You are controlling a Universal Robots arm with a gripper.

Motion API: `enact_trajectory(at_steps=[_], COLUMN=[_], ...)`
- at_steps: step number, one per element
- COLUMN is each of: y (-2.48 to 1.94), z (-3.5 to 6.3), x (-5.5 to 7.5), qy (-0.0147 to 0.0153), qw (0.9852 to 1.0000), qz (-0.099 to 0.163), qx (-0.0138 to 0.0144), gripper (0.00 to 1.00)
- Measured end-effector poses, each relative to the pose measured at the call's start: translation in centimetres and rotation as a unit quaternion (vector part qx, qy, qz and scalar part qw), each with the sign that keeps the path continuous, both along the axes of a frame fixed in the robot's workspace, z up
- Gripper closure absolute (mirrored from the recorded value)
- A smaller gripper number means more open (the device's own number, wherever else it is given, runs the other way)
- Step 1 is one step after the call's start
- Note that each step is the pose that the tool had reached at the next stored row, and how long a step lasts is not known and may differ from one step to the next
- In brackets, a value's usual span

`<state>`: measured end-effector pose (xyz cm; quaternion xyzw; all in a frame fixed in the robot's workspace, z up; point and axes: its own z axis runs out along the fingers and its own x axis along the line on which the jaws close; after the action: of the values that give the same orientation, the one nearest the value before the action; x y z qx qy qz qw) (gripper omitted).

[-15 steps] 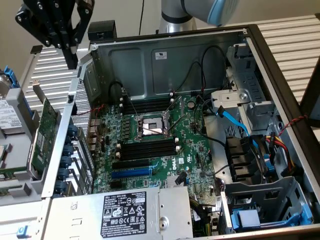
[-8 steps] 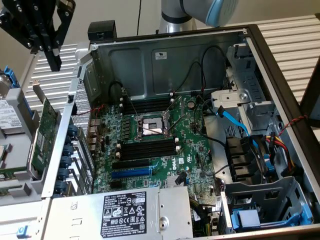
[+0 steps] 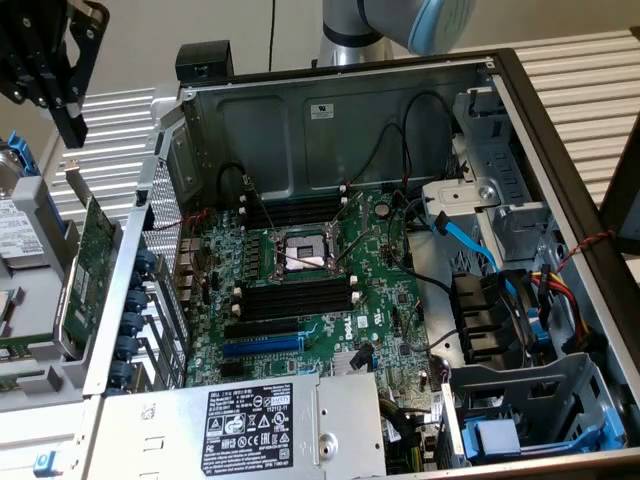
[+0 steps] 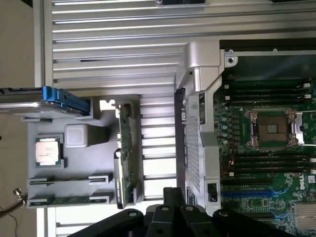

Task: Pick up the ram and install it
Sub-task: 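Reach for the ram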

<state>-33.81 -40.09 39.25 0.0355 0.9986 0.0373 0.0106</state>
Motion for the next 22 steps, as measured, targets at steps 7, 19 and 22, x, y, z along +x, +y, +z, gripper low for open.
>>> enact_trajectory(at_steps=[7, 19, 22], y=[-0.49, -1.67, -2.21], z=[0.00, -0.01, -0.02], x=[-2.7, -8.0, -9.2], qy=[0.0000, 0.0000, 0.0000], qw=[1.0000, 1.0000, 1.0000], qz=[0.000, 0.000, 0.000], qx=[0.0010, 0.0011, 0.0011], gripper=[0.90, 0.90, 0.90])
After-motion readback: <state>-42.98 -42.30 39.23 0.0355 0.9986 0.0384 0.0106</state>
